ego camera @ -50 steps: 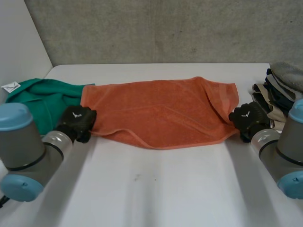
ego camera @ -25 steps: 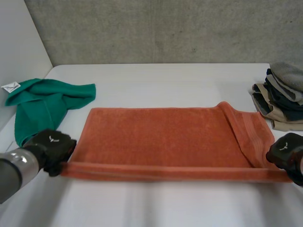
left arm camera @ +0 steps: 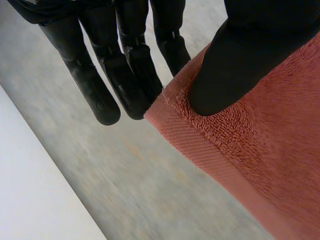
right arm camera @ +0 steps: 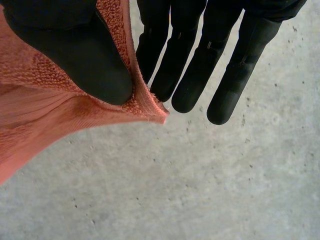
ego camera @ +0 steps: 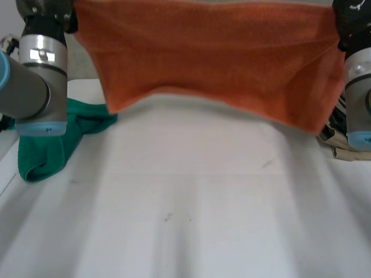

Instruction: Fold the laundry.

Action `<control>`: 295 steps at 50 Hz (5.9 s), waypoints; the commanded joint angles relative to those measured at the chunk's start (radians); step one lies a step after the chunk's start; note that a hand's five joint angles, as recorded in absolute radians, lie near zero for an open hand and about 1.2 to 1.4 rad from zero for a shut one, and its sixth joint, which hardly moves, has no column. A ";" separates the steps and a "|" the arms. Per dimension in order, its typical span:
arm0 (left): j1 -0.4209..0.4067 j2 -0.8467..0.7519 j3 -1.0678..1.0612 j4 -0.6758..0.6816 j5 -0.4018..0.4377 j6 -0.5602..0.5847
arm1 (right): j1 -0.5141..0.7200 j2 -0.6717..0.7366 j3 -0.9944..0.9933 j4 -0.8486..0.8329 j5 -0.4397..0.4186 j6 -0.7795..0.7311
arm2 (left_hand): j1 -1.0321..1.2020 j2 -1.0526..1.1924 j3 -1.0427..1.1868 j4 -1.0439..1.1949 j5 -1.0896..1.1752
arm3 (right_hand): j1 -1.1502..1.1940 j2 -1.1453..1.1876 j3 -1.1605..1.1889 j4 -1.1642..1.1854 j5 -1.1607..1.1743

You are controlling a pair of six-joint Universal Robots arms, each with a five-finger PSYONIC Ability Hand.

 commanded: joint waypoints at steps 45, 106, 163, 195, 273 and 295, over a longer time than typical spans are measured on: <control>0.106 0.123 -0.520 -0.286 0.067 -0.055 | -0.284 0.174 0.231 0.619 -0.316 0.381 | 0.228 0.197 0.201 0.195 0.240 | 0.275 0.213 0.200 0.195 0.234; -0.012 -0.288 0.014 -0.358 -0.019 0.112 | -0.065 0.385 -0.095 0.225 -0.004 -0.045 | -0.994 -1.025 -1.021 -1.027 -0.981 | -0.947 -1.009 -1.022 -1.026 -0.987; -0.019 0.050 -0.440 -0.346 0.060 -0.063 | -0.586 0.078 0.342 0.474 -0.303 0.157 | -0.943 -0.974 -0.970 -0.976 -0.931 | 0.275 0.213 0.200 0.195 0.234; -0.023 0.102 -0.474 -0.347 0.060 -0.063 | 0.492 0.214 0.114 0.257 -0.276 0.162 | -0.946 -0.977 -0.973 -0.979 -0.934 | 0.275 0.213 0.200 0.195 0.234; -0.394 -0.109 -0.031 -0.536 0.052 -0.360 | 0.136 -0.077 0.316 0.460 -0.294 1.033 | -0.935 -0.965 -0.961 -0.968 -0.922 | -0.947 -1.009 -1.022 -1.026 -0.987; -0.446 -0.331 -0.015 -0.740 -0.149 -0.167 | 0.201 0.334 0.029 0.710 -0.294 0.745 | -0.935 -0.965 -0.961 -0.968 -0.922 | -0.947 -1.009 -1.022 -1.026 -0.987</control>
